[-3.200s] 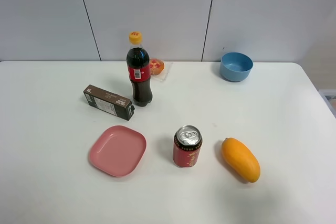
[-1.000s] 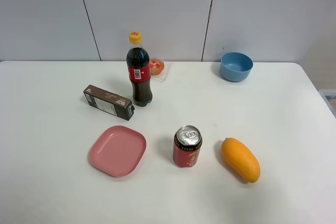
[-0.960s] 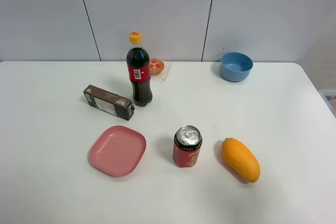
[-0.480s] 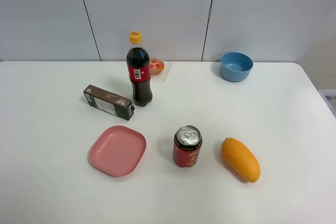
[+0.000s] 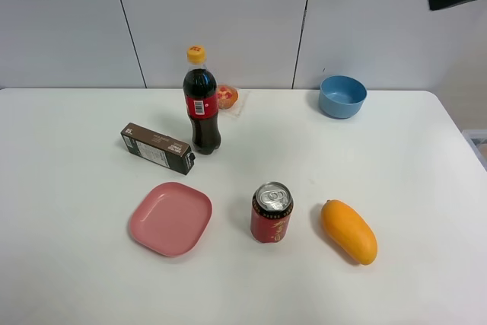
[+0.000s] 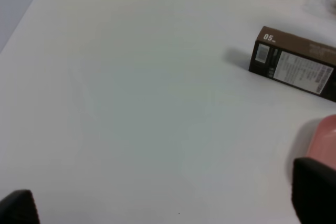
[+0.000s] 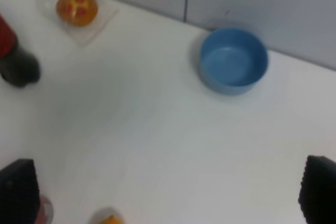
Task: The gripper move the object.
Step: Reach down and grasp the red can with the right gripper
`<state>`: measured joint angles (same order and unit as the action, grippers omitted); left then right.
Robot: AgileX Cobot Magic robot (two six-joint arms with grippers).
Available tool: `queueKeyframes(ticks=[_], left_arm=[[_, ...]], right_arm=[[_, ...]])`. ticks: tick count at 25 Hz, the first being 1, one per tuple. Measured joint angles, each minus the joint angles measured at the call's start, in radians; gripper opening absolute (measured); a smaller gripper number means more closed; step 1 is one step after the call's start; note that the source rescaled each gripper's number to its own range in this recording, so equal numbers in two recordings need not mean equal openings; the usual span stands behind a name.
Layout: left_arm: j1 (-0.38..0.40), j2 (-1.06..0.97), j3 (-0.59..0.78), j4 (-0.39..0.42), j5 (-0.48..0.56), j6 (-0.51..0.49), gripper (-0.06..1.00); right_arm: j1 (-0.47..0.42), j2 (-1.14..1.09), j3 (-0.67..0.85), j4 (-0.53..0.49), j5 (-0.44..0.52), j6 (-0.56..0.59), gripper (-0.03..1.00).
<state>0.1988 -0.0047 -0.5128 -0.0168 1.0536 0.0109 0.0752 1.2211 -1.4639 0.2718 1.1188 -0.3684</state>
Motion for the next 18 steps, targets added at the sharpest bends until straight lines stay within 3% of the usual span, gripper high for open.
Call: queueKeyframes(ticks=[6, 15, 18], left_arm=[[0.000, 0.000, 0.000, 0.000, 0.000, 0.000, 1.00], [0.000, 0.000, 0.000, 0.000, 0.000, 0.000, 1.00], [0.000, 0.000, 0.000, 0.000, 0.000, 0.000, 1.00]], right_arm=[[0.200, 0.165, -0.002, -0.022, -0.041, -0.008, 1.00], [0.591, 0.366, -0.007, -0.140, -0.052, 0.099, 1.00], [0.675, 0.410, -0.007, -0.143, -0.047, 0.129, 1.00]])
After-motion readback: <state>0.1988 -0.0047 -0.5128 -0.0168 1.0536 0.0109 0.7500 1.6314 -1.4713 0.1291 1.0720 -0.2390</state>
